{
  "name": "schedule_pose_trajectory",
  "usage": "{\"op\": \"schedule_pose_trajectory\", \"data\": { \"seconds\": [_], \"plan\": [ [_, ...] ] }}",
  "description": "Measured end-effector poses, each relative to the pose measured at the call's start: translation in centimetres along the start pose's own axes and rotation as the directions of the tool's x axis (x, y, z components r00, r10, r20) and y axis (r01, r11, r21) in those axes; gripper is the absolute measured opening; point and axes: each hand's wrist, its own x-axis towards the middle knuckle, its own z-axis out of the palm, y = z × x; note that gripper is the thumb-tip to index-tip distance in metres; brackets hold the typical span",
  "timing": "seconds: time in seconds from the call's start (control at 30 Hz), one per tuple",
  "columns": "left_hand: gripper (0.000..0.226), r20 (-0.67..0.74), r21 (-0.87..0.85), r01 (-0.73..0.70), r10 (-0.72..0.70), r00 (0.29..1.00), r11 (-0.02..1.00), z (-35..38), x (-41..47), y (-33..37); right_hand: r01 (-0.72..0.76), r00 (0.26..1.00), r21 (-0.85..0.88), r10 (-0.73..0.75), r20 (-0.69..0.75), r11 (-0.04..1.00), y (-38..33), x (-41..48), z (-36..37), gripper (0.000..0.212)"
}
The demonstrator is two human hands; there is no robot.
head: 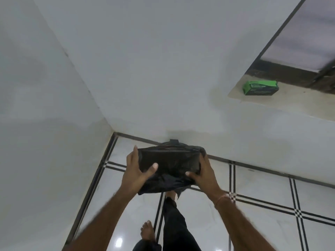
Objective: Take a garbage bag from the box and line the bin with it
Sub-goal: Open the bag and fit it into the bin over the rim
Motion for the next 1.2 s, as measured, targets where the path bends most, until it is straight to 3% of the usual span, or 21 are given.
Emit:
{"op": "schedule_pose_trajectory", "data": {
  "seconds": [0.13, 0.17, 0.23, 0.3, 0.33, 0.43, 0.5, 0.53, 0.7, 0.87, 0.93, 1.0, 1.07, 1.2],
  "plan": [
    [0.118, -0.11, 0.152, -0.149, 0.167, 0.98, 0.977, 1.7, 1.9, 0.2, 0.132, 0.964, -0.057, -0.142, -0.227, 0.99, -0.3, 1.5, 0.9, 0.083],
    [0.119, -0.099, 0.132, -0.13, 0.143, 0.985, 0.983, 1.8, 2.6, 0.1, 0.131, 0.975, -0.095, -0.146, -0.169, 0.987, 0.2, 2.3, 1.4, 0.074],
    [0.125, 0.001, 0.114, 0.036, -0.036, 0.999, 0.993, 2.3, 2.8, -0.1, -0.008, 1.0, 0.03, 0.007, 0.019, 1.0, 2.0, 2.1, 2.3, 0.054],
    [0.124, 0.021, 0.048, 0.128, -0.129, 0.991, 0.991, 2.2, 3.5, -0.3, -0.022, 0.977, 0.084, 0.004, 0.215, 0.996, 2.1, 3.1, 1.3, 0.063],
    [0.121, -0.001, -0.007, 0.146, -0.146, 0.989, 0.989, 1.7, 3.9, 0.3, -0.071, 0.969, 0.091, 0.047, 0.241, 0.993, 1.5, 3.9, 0.5, 0.071],
    [0.119, -0.058, -0.088, 0.095, -0.1, 0.993, 0.992, 0.5, 5.4, 2.6, -0.043, 0.995, 0.175, 0.027, 0.095, 0.984, -2.2, 6.6, -1.7, 0.078],
    [0.114, -0.089, -0.044, -0.035, 0.031, 0.996, 0.998, 0.4, 5.8, 3.8, 0.138, 0.989, 0.132, -0.13, -0.069, 0.982, -3.6, 7.1, -1.9, 0.083],
    [0.114, -0.085, -0.021, -0.071, 0.069, 0.994, 0.997, 0.7, 5.7, 4.0, 0.168, 0.984, 0.138, -0.158, -0.082, 0.976, -3.3, 6.8, -1.4, 0.084],
    [0.127, -0.043, -0.043, 0.009, -0.011, 0.999, 0.999, 3.5, 5.3, 0.7, 0.03, 1.0, 0.234, -0.028, -0.013, 0.972, 3.3, 4.7, 3.1, 0.083],
    [0.12, -0.01, 0.043, 0.106, -0.105, 0.994, 0.993, 7.5, 7.9, -4.0, -0.112, 0.994, 0.177, 0.113, 0.009, 0.978, 8.8, 7.2, 6.5, 0.08],
    [0.108, 0.013, 0.116, 0.152, -0.155, 0.988, 0.982, 9.2, 8.9, -6.7, -0.221, 0.966, 0.062, 0.21, 0.149, 0.973, 12.1, 7.6, 8.0, 0.072],
    [0.103, 0.025, 0.14, 0.23, -0.236, 0.971, 0.963, 10.8, 9.8, -9.5, -0.354, 0.885, 0.045, 0.319, 0.339, 0.934, 15.5, 7.9, 9.5, 0.065],
    [0.11, 0.027, 0.093, 0.292, -0.296, 0.955, 0.952, 12.2, 11.5, -11.9, -0.445, 0.834, 0.161, 0.342, 0.433, 0.881, 18.2, 9.0, 10.5, 0.056],
    [0.126, -0.015, -0.048, 0.336, -0.337, 0.942, 0.941, 15.0, 16.1, -15.2, -0.463, 0.87, 0.372, 0.333, 0.362, 0.805, 21.5, 14.3, 11.7, 0.049]
  ]
}}
